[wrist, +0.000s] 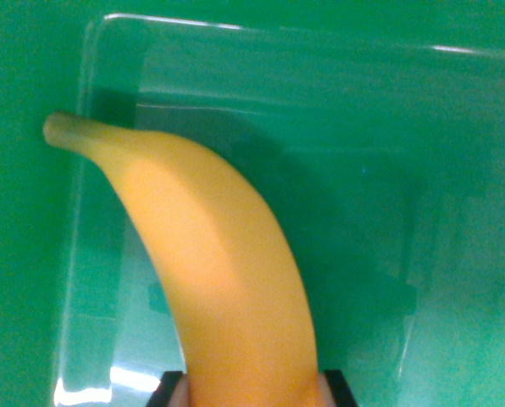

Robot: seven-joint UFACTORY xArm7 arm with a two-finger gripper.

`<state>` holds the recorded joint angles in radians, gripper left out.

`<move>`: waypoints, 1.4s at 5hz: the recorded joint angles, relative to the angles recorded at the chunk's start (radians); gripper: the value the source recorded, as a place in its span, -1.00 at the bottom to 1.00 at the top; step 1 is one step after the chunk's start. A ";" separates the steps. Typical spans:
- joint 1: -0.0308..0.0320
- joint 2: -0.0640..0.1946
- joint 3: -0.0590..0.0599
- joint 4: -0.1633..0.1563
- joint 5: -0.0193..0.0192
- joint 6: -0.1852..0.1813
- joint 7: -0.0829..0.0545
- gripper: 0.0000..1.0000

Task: Pick fruit

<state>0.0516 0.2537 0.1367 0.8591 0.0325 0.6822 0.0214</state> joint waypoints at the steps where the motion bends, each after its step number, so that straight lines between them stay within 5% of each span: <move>1: -0.0003 -0.004 0.000 0.008 0.0004 0.012 0.000 1.00; 7: -0.0017 -0.029 0.000 0.052 0.0028 0.082 0.001 1.00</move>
<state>0.0499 0.2242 0.1369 0.9114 0.0352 0.7637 0.0222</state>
